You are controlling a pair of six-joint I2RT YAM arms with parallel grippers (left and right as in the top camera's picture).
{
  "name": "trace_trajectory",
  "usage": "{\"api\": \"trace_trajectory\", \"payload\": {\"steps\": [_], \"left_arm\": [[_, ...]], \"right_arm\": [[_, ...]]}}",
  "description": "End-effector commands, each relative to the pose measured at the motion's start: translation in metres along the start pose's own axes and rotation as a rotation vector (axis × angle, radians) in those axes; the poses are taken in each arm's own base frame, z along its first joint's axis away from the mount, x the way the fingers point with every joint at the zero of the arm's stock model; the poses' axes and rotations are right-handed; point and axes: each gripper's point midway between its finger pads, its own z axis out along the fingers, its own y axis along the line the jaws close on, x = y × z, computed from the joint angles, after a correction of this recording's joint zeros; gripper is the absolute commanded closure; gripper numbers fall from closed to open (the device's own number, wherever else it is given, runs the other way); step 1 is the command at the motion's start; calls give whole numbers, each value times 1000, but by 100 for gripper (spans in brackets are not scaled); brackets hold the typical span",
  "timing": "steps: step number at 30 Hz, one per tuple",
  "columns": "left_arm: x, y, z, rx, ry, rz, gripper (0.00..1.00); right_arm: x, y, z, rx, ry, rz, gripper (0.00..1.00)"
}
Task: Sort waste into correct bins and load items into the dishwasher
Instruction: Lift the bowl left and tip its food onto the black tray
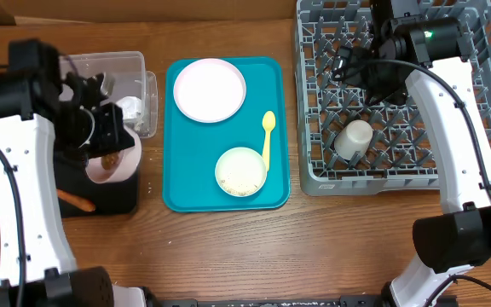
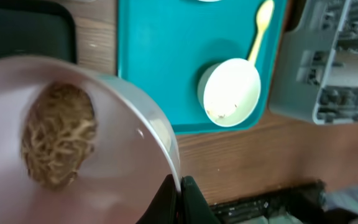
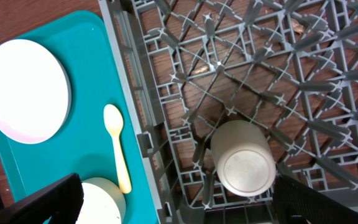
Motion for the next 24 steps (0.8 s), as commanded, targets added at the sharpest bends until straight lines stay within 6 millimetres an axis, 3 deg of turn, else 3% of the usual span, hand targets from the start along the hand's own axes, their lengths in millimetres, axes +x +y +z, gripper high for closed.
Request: {"api": "trace_trajectory", "payload": {"steps": [1,7,13,24], "left_arm": [[1,-4,7,245,-28,117,96],[-12,30,6,475,-233,97,96],[-19,72,21,616,-401,-2,96],[-22,119,33,869,-498,-312,96]], "right_arm": [[2,2,-3,-5,-5,-12,1],[2,4,-3,-12,-2,-12,1],[2,4,-3,-12,-4,-12,1],[2,4,-3,-11,-3,-12,1]]}}
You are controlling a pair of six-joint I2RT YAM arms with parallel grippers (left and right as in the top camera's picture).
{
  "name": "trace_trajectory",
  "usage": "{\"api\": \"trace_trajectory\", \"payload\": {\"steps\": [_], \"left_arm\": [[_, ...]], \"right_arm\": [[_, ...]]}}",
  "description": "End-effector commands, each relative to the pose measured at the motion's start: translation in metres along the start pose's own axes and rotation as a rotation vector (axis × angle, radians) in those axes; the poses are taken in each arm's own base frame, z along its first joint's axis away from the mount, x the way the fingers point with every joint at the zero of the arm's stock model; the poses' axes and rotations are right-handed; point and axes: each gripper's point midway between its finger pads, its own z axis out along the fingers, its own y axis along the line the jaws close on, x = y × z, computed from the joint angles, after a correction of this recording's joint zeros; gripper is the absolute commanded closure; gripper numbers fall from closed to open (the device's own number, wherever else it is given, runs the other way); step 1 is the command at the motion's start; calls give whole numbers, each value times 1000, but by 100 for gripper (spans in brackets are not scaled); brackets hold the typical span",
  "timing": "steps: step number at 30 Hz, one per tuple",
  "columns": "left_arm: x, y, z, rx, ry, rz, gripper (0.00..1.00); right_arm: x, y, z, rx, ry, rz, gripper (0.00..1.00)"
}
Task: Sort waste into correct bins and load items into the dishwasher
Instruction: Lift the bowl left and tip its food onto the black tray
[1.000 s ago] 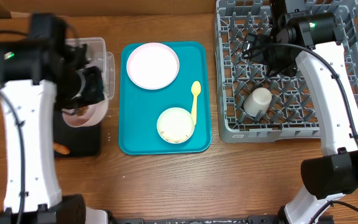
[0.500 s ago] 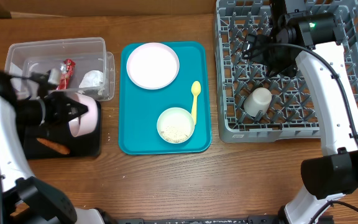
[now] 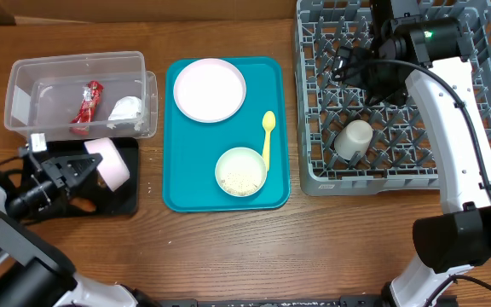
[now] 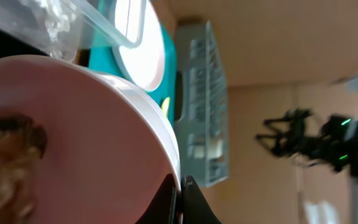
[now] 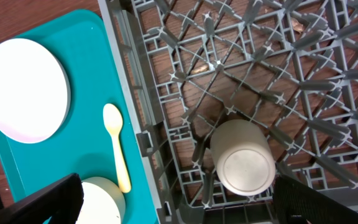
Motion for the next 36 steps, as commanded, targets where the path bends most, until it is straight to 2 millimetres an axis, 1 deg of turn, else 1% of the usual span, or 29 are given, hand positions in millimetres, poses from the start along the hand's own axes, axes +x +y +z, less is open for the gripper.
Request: {"api": "trace_trajectory", "payload": {"steps": [1,3,6,8,11,13,15,18,21,25,27,29,30,31,32,33,34,36], "left_arm": [[-12,-5,-2,109,-72,-19,96],[-16,-7,-2,138,-89,-26,96],[-24,-17,-4,204,-135,-24,96],[-28,-24,-7,247,-156,-70,96],[-28,-24,-7,251,-148,-134,96],[-28,-27,-6,251,-144,-121,96],[-26,-35,-2,250,-130,-89,96],[-22,-60,7,252,-95,17,96],[-11,-97,24,260,-21,164,96],[8,-146,57,296,122,339,96],[20,-164,75,313,204,430,96],[32,-175,94,304,293,500,96],[38,-177,108,274,353,521,96],[41,-176,117,240,389,529,96],[42,-171,130,175,427,532,96],[41,-161,143,74,452,522,96],[34,-145,158,-85,449,505,96],[16,-116,175,-380,378,490,96]], "right_arm": [[2,3,-3,-11,-4,-12,1],[2,4,-3,-11,-4,-12,1],[2,3,-3,-11,-4,-12,1],[2,3,-3,-10,-2,-12,1],[3,3,-3,-8,2,-11,1],[3,3,-3,-8,2,-11,1],[3,3,-3,-8,1,-12,1],[3,3,-3,-8,2,-11,1],[3,3,-3,-8,2,-11,1],[3,3,-3,-8,3,-11,1],[4,2,-3,-6,5,-11,1],[5,2,-3,-5,9,-11,1],[5,2,-3,-4,10,-11,1],[5,2,-3,-3,10,-11,1],[5,2,-3,-4,10,-11,1],[5,2,-3,-4,10,-11,1],[5,2,-3,-4,10,-11,1],[5,1,-3,-3,10,-11,1]]}}
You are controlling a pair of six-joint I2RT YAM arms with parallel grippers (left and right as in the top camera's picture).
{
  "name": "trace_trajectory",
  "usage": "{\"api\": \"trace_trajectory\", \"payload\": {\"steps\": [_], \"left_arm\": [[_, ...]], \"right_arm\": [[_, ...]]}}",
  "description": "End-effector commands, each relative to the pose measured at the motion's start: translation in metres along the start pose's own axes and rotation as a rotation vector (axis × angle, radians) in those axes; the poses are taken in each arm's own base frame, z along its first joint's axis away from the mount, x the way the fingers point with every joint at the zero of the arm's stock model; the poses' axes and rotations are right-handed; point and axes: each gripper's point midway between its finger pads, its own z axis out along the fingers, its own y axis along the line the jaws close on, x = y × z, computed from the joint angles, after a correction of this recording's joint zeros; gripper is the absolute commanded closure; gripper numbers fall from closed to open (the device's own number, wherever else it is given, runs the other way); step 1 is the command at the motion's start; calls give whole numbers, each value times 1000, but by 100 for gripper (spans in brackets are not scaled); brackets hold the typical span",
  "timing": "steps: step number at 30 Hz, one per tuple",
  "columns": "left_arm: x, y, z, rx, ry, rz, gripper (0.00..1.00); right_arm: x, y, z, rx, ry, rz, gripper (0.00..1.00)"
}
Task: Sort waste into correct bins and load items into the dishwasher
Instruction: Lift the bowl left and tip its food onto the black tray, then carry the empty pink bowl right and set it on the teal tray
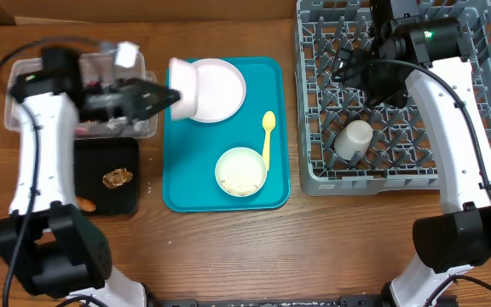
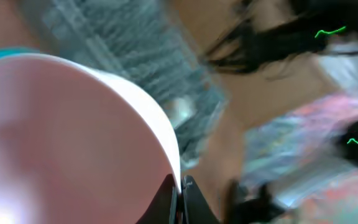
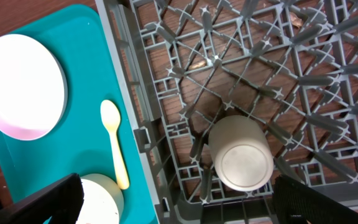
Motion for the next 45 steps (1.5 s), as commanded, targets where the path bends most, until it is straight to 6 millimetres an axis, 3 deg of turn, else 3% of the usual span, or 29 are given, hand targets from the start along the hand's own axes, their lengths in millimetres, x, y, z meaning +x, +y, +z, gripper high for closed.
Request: {"api": "trace_trajectory", "payload": {"steps": [1,4,8,14,25,36,38,42,45], "left_arm": [[8,56,5,-524,85,-279,96],[10,71,15,-747,120,-224,96],[31,62,43,-805,236,-173,96],[66,76,60,-963,403,-130,96],[101,118,100,-944,520,-189,96],[114,112,120,-881,563,-199,95],[116,110,121,-880,572,-197,85],[118,108,120,-884,585,-200,41],[112,101,116,-885,589,-205,36]], "right_arm": [[2,3,-3,-10,-3,-13,1],[3,3,-3,-8,0,-12,1],[4,2,-3,-7,4,-12,1],[4,2,-3,-5,6,-12,1],[4,2,-3,-5,6,-12,1],[4,2,-3,-5,6,-12,1],[4,2,-3,-4,7,-12,1],[5,1,-3,-3,9,-12,0],[5,1,-3,-3,9,-12,0]]}}
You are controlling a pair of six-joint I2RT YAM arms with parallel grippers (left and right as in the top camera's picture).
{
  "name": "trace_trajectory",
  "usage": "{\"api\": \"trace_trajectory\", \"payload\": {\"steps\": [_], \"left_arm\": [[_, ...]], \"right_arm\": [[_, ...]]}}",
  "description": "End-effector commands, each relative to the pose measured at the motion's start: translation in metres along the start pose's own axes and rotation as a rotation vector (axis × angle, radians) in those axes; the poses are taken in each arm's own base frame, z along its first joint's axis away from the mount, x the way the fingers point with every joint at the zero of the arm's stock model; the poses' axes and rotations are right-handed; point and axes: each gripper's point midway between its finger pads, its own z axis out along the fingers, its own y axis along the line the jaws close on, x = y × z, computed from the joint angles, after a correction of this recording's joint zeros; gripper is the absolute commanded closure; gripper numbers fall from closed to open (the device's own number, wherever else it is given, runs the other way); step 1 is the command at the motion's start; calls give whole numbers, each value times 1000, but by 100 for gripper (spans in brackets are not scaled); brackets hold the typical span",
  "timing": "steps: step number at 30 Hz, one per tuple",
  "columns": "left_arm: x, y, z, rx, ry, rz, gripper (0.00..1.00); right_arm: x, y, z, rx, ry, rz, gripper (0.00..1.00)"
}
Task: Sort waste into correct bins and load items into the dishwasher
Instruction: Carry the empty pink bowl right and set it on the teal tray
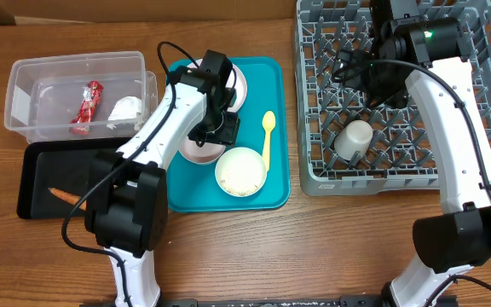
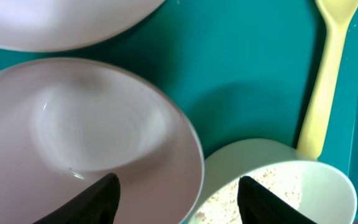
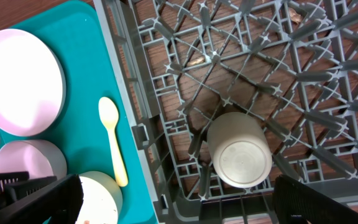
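An empty pink bowl [image 2: 86, 137] sits upright on the teal tray [image 1: 177, 200], at its left side. My left gripper [image 2: 179, 208] hangs open just over the bowl's right rim, one finger over the bowl, the other over the green bowl [image 2: 278, 186] of crumbs. A yellow spoon [image 1: 268, 136] and a pink plate [image 3: 17, 84] also lie on the tray. My right gripper [image 3: 179, 208] stands open high above the grey dish rack [image 1: 314, 183], where a beige cup [image 3: 240, 150] lies mouth down.
A clear bin [image 1: 24, 72] at the far left holds a red wrapper [image 1: 85, 102] and a white wad [image 1: 126, 108]. In front of it a black tray [image 1: 37, 175] holds an orange scrap [image 1: 62, 195]. My left arm crosses the black tray's right end.
The pink bowl was held tilted over the tray's upper left; now it sits upright on the tray's left side and my left gripper is open above it. The right arm barely moved.
My left gripper held the pink bowl with noodles over the black tray, then tipped it there. Later the noodles lay on the black tray and the empty bowl was over the teal tray. Now the bowl rests on the tray, let go.
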Motion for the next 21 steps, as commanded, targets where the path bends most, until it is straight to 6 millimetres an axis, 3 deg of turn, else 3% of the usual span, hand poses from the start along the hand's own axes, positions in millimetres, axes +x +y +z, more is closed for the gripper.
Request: {"api": "trace_trajectory", "payload": {"steps": [1,4,9,15,21], "left_arm": [[-9,-6,-17,14,-21,2,36],[-11,-11,-38,17,-25,7,38],[-3,-45,-62,64,-25,72,42],[24,-100,-47,52,21,245,43],[36,-110,-23,-92,5,307,46]], "right_arm": [[2,3,-3,-9,-2,-13,0],[2,3,-3,-9,-3,-13,0],[1,4,-3,-11,-7,-13,0],[0,4,-3,-13,-12,-13,0],[1,4,-3,-11,-7,-13,0]]}}
